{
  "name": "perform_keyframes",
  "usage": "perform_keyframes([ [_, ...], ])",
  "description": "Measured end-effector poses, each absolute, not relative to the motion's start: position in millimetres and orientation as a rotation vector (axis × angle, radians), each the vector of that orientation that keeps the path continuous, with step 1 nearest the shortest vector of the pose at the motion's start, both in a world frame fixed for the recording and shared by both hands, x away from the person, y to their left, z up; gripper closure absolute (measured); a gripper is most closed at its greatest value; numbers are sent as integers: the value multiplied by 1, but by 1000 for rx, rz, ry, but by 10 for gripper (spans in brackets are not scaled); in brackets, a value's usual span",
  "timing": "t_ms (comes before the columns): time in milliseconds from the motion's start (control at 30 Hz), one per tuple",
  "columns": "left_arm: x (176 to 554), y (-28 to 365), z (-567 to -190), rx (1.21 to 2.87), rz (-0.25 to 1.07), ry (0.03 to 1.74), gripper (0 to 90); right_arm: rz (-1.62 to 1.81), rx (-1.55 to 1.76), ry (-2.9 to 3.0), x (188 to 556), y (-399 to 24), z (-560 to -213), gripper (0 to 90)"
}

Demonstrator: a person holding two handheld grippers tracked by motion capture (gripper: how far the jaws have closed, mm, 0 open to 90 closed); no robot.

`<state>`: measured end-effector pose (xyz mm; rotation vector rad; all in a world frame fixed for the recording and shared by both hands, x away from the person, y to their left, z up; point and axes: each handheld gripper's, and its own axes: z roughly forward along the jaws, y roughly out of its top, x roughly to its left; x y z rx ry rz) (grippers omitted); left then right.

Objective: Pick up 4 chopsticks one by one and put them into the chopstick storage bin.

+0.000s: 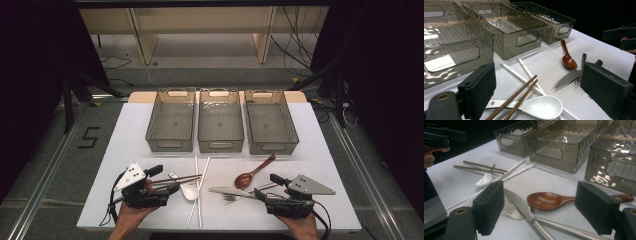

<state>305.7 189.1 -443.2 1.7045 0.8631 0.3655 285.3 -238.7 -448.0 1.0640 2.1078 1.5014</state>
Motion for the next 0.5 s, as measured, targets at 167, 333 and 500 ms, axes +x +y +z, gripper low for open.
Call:
perform_keyframes([
  [167,306,189,-443,1704,363,869,127,1502,1063,2109,285,-238,-448,246],
  [333,307,189,-443,1713,363,874,126,1504,1071,2109,285,-239,-447,249],
  [500,311,190,-440,1738,323,906,126,1504,1072,2112,285,-239,-447,250],
])
